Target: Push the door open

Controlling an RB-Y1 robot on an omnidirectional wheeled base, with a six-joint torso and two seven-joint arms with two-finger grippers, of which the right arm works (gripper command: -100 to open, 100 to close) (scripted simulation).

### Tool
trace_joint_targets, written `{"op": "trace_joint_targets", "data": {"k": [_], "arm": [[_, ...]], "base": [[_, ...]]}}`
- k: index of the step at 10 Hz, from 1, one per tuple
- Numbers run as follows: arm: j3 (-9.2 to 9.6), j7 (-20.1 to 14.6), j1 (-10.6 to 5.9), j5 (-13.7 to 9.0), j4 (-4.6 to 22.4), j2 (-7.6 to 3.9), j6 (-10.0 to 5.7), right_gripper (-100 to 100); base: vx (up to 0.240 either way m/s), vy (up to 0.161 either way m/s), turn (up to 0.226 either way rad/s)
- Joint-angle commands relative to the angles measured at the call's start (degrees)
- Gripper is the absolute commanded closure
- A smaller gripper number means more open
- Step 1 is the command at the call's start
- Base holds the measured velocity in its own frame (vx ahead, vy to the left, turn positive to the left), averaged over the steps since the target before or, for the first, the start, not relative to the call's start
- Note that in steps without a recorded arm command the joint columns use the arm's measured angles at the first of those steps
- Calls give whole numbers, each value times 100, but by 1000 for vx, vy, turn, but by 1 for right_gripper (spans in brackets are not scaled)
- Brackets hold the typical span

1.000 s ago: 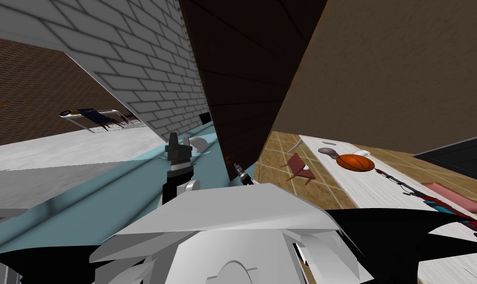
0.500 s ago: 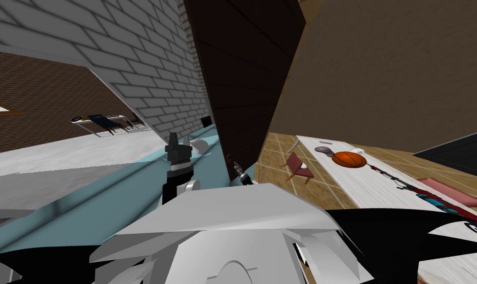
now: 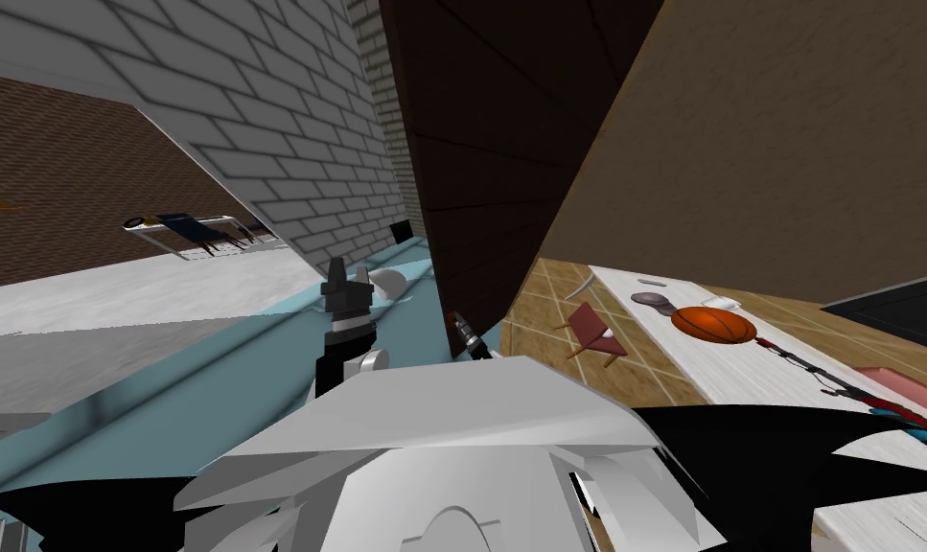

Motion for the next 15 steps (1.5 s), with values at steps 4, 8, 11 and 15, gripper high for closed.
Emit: {"op": "trace_joint_targets", "data": {"k": [4, 8, 11, 15], "arm": [[-11, 10, 6, 0, 13, 22, -23, 100], [-11, 10, 6, 0, 13, 22, -23, 100], [-238, 69, -31, -58, 83, -10, 16, 100], [-584, 155, -102, -148, 169, 50, 52, 100]], "base": [[51, 35, 9], [-8, -6, -1], [92, 108, -43], [137, 173, -60]]}}
